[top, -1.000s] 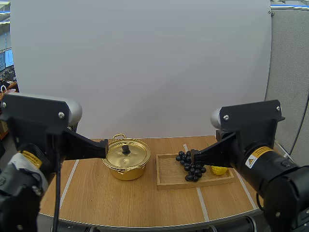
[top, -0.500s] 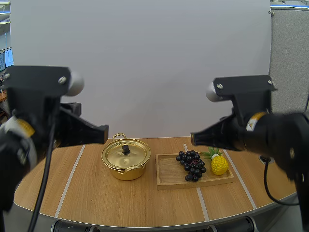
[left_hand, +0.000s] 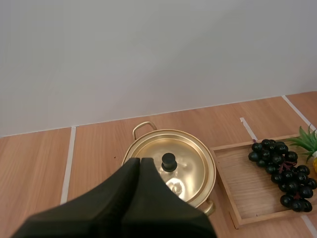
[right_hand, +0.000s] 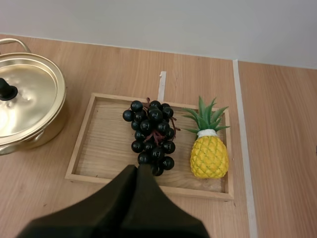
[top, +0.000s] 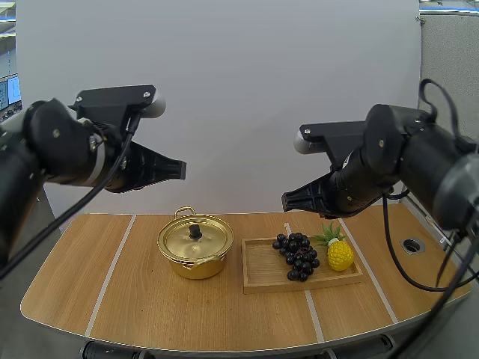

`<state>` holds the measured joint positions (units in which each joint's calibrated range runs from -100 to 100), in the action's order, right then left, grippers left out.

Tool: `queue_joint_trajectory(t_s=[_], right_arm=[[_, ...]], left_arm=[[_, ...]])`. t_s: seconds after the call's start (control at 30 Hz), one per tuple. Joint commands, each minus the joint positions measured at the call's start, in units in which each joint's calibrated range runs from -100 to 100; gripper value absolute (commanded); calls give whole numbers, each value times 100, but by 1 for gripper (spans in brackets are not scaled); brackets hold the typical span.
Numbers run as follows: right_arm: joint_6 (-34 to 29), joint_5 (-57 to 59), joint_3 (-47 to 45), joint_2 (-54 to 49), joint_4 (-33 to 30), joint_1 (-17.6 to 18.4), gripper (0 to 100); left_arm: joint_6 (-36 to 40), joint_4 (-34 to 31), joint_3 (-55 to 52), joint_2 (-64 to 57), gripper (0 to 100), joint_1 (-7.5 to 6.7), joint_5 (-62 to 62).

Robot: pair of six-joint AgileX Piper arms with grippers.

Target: Open the pot, put the grape inside, and close it

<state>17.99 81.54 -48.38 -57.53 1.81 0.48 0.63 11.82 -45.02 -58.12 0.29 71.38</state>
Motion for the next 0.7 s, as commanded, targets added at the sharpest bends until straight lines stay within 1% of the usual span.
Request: queue_joint_trajectory(t_s=[0.0,0.03,0.07,0.1,0.13,0.17,0.2,0.23,0.27,0.4,0.47,0.57,0.67], right_arm=[[22,-178,45,89,-39,-20,17],[22,-234,45,89,-39,-20,26],[22,-236,45,89,-39,-20,40],[22,-236,45,89,-14,-20,52],[22,-236,45,89,18,-20,64],[22,-218,45,89,50,-20,74],[22,-197,45,89,105,-20,87],[22,-179,45,89,139,-20,95],[22,-179,45,89,196,-20,100],[22,-315,45,89,435,-20,100],[22,-298,45,89,496,-20,100],[22,-298,45,89,525,-20,100],[22,-298,45,89,525,-20,100]], left_arm=[[2,120,60,345,18,15,-42],[2,120,60,356,24,15,-42],[2,120,60,356,32,15,-42],[2,120,60,385,45,15,-59],[2,120,60,385,52,15,-59],[2,120,60,385,63,15,-59],[-44,120,60,385,84,15,-59],[-78,120,60,406,92,15,-59],[-161,120,60,412,100,15,-59],[-523,120,60,416,100,15,8],[-833,185,60,416,100,15,8],[-1673,544,60,416,100,15,8],[-2550,1116,60,483,100,15,22]])
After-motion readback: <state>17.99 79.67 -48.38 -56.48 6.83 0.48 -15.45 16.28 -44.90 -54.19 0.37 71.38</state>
